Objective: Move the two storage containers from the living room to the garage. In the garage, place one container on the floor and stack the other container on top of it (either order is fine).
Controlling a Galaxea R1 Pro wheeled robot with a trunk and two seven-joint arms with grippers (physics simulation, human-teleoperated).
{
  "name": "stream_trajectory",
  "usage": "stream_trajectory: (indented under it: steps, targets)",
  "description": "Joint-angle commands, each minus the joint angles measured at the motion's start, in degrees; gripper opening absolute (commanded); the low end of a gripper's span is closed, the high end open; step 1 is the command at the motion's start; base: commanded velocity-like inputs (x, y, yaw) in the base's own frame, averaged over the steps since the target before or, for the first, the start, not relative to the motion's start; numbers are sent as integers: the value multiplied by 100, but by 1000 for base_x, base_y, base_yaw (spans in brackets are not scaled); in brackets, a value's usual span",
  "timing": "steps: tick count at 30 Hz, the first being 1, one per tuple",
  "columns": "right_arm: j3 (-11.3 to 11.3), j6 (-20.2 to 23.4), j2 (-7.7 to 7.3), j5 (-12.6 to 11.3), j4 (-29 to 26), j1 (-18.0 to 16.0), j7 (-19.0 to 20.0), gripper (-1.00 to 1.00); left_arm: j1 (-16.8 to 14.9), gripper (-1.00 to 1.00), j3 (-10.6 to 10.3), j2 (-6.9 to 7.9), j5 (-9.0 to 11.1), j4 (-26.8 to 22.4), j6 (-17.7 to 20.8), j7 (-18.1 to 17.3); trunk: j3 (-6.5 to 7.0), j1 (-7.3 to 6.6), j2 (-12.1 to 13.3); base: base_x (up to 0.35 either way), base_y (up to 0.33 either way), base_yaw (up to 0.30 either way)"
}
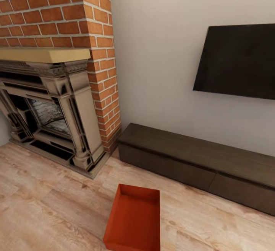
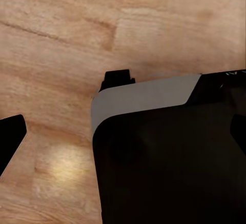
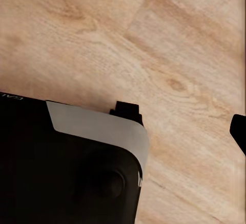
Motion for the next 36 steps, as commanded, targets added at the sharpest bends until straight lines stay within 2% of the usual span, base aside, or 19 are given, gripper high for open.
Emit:
stream_trajectory:
  steps: [1,6,11,36]
  targets:
    - [-33,-30,-6,6,20,-7,11,100,-7,100,-49,-3,53,12,-9,13,-5,3,-3,340,0,0]
    - [-34,-28,-6,5,19,-7,11,100,-5,100,-49,-10,53,12,-17,12,-5,3,-3,338,0,0]
    - [-35,-29,-6,6,22,-7,11,100,-2,100,-49,-7,53,3,-38,11,-5,3,-3,81,0,0]
    - [-32,-24,-6,20,23,-7,11,100,-4,100,-47,4,53,3,-44,11,-454,552,-1005,2,0,0]
